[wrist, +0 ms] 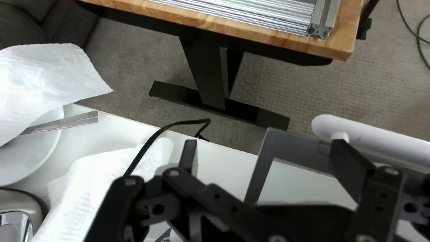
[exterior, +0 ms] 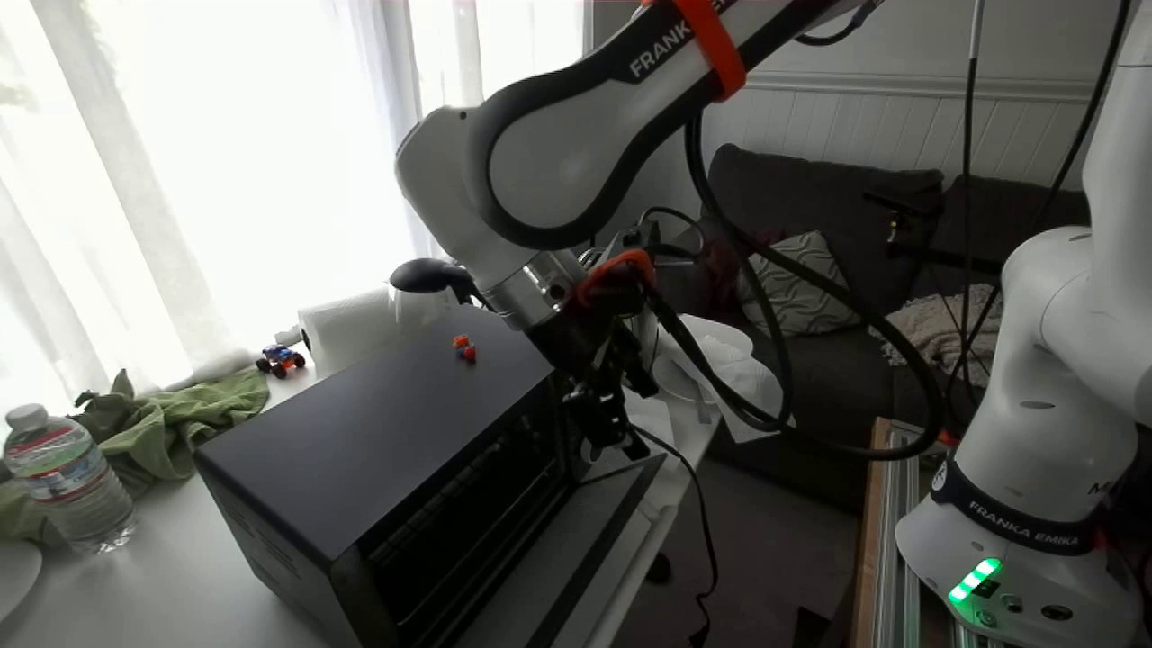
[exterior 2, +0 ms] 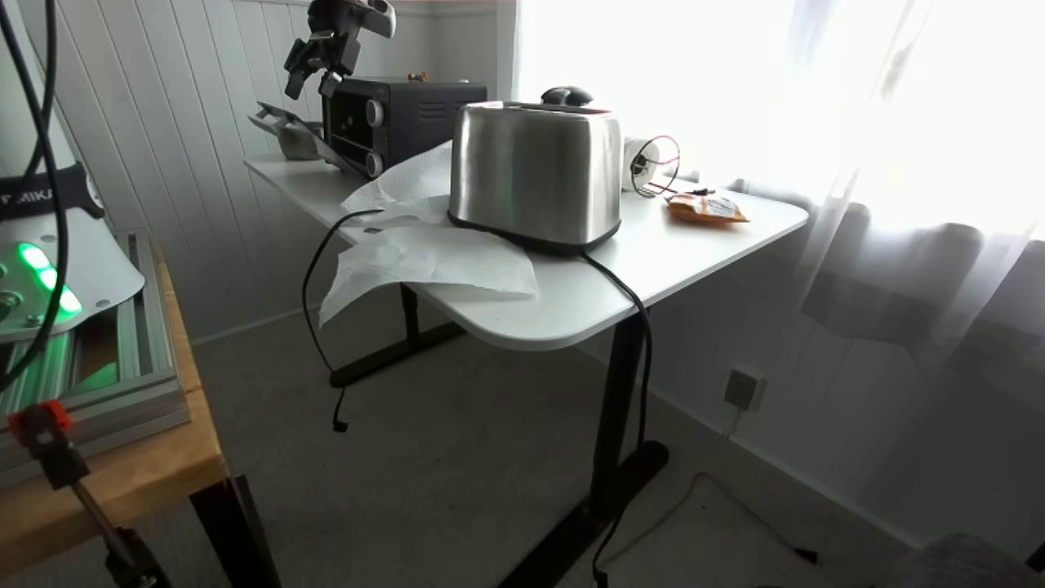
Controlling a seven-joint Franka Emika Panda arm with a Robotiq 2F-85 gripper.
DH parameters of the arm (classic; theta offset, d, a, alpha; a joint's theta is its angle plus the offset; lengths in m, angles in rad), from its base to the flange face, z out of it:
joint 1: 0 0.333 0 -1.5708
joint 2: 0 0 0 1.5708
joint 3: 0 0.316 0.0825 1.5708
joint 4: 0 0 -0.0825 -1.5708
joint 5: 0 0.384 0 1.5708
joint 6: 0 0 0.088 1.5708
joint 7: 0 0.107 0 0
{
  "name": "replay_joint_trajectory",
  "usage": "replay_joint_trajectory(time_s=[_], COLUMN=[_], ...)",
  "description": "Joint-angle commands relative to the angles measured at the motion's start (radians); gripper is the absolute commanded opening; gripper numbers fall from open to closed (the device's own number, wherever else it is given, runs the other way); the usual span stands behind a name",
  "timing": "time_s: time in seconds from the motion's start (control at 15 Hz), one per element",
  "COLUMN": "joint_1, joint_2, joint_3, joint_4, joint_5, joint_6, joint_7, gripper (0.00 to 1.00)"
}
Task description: Open the microwave door
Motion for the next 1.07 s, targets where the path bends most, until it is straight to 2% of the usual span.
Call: replay_joint_trajectory(time_s=[0.0,0.2,0.47,0.73,1.0], joint_1=[0.012,0.018,0.026,0.023,0.017], joint_2=[0.018,0.049,0.056,-0.035,-0.144], joint_3=[-0.001,0.000,-0.003,0.000,0.010], joint_4=[0.033,0.051,0.042,-0.002,-0.029], joint_5=[-0.029,-0.052,-0.066,-0.048,-0.004], joint_6=[-0.053,-0.051,0.016,0.068,0.056], joint_7=[-0.026,-0.022,-0.007,-0.007,-0.028], gripper=[1.00,1.00,1.00,1.00,1.00])
